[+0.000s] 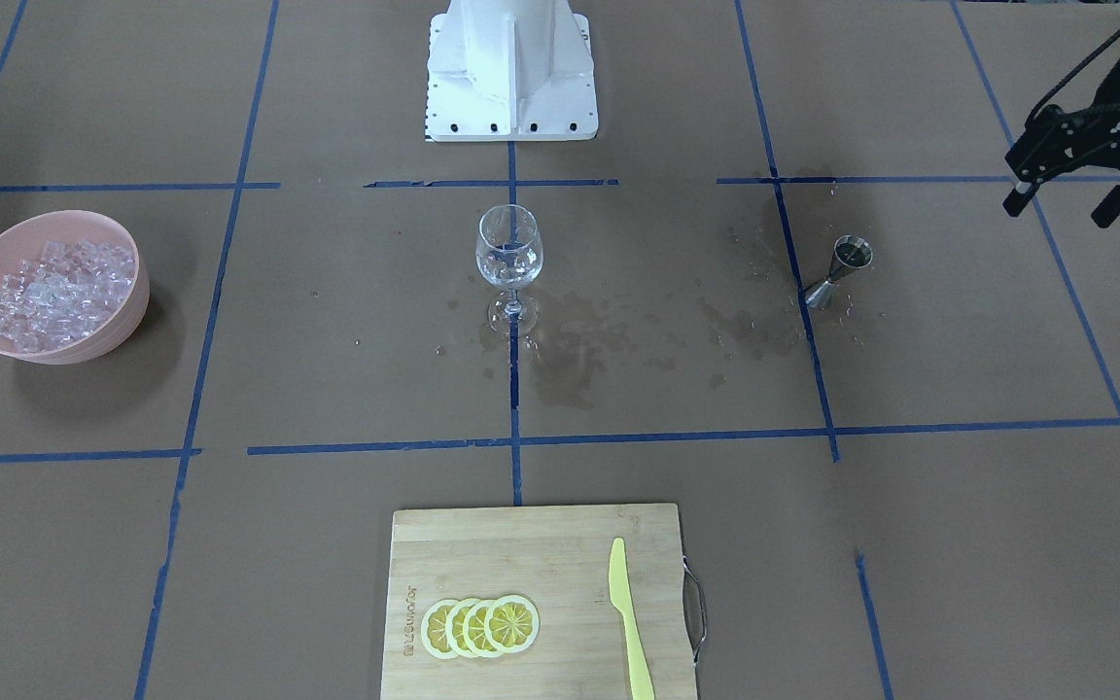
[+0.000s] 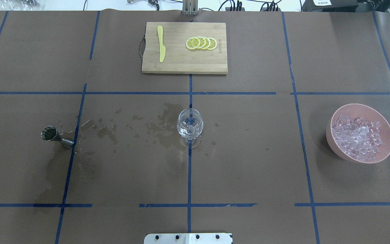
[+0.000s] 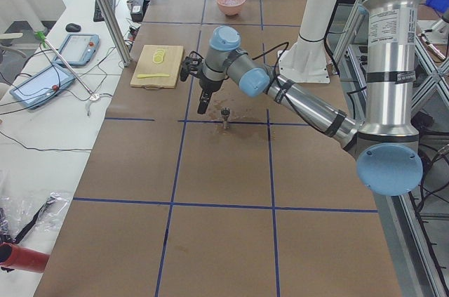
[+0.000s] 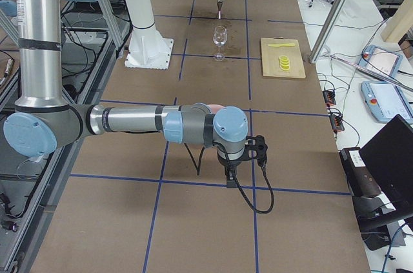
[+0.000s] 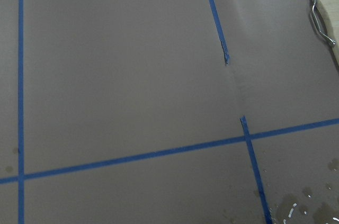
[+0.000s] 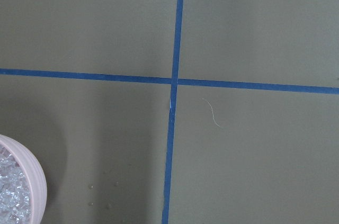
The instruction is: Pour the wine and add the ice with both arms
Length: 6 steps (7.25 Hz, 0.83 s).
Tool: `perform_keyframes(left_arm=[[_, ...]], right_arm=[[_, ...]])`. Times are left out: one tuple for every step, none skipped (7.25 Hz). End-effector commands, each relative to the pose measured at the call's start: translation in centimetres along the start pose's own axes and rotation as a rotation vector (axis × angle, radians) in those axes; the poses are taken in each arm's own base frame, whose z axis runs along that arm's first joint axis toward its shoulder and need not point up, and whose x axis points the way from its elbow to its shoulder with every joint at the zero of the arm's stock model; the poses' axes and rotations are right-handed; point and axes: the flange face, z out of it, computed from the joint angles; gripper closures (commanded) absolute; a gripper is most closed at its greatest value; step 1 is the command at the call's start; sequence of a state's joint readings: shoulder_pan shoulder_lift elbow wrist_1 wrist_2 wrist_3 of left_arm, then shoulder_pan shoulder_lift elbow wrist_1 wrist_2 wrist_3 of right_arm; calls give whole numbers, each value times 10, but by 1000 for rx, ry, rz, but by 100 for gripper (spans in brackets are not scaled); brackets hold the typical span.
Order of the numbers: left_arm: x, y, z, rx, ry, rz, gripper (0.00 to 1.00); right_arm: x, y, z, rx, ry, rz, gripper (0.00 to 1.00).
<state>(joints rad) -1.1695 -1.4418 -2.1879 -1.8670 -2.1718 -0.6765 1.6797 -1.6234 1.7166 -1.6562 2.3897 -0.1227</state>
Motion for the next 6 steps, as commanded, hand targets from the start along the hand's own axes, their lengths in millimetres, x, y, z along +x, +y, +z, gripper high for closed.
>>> perform_keyframes(left_arm=[[-5, 64, 1, 82, 63, -38, 0], [9, 70, 10, 80, 69, -73, 0], [39, 82, 28, 92, 51, -108, 0], [62, 98, 30, 108, 45, -122, 0], [74, 109, 37, 138, 19, -103, 0], [88, 121, 47, 149, 10, -118, 0]], right_arm=[[-4, -2, -5, 11, 21, -13, 0], [-6, -4, -9, 16, 31, -19, 0], [-10, -5, -11, 20, 28, -18, 0], [-10, -4, -10, 19, 31, -12, 0], [-9, -4, -10, 18, 29, -10, 0], [-7, -2, -7, 13, 23, -4, 0]])
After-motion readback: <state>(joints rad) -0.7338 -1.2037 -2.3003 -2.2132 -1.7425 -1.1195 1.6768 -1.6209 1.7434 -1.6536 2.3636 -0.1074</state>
